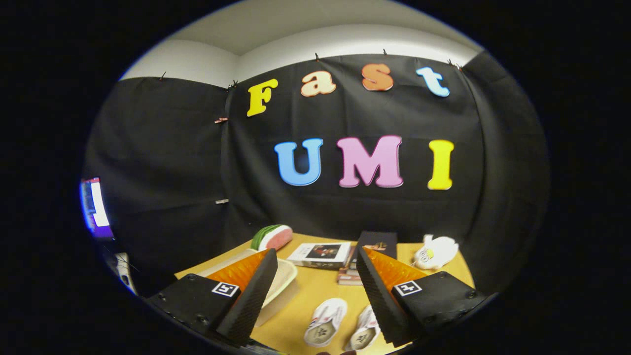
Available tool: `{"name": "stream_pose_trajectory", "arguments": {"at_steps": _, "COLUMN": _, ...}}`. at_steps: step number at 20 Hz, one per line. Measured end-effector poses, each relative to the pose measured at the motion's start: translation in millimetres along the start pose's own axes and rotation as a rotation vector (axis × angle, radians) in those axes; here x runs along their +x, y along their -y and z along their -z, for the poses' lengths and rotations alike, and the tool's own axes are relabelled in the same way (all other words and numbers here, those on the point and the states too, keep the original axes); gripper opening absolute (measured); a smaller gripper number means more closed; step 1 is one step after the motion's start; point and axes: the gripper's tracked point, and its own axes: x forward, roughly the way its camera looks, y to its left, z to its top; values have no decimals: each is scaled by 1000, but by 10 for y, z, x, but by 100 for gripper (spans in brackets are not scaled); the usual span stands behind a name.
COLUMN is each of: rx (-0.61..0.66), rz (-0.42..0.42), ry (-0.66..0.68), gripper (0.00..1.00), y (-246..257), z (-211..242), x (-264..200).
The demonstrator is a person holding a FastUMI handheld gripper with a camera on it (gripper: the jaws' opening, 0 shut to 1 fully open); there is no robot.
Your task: Open the storage box then place both shoes into the box .Put the left shoe in first, then the right shoe, with the right side of both shoes facing outward in a uniform manner.
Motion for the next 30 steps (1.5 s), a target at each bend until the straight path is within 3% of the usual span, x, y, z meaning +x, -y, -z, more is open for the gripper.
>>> {"name": "stream_pose_trajectory", "arguments": {"at_steps": 3, "rx": 164, "rz": -133, "ry": -151, "gripper": 98, "y": -273, "z": 466, "x": 189}}
{"name": "stream_pose_trajectory", "arguments": {"at_steps": 5, "rx": 338, "rz": -214, "ry": -257, "gripper": 98, "y": -459, "z": 730, "x": 277}}
{"name": "stream_pose_trajectory", "arguments": {"at_steps": 8, "rx": 662, "rz": -276, "ry": -425, "gripper": 98, "y": -668, "z": 1019, "x": 301}}
{"name": "stream_pose_trajectory", "arguments": {"at_steps": 11, "rx": 913, "rz": -281, "ry": -550, "gripper": 98, "y": -727, "z": 1398, "x": 418}}
{"name": "stream_pose_trajectory", "arguments": {"at_steps": 17, "rx": 1017, "rz": -239, "ry": -716, "gripper": 98, "y": -765, "z": 2154, "x": 720}}
{"name": "stream_pose_trajectory", "arguments": {"at_steps": 25, "rx": 1142, "rz": -320, "ry": -815, "gripper": 95, "y": -1188, "z": 2319, "x": 856}}
{"name": "stream_pose_trajectory", "arguments": {"at_steps": 29, "rx": 1196, "rz": -342, "ry": -795, "gripper": 23, "y": -1198, "z": 2166, "x": 866}}
{"name": "stream_pose_trajectory", "arguments": {"at_steps": 30, "rx": 1173, "rz": -378, "ry": -771, "gripper": 10, "y": -1203, "z": 2103, "x": 838}}
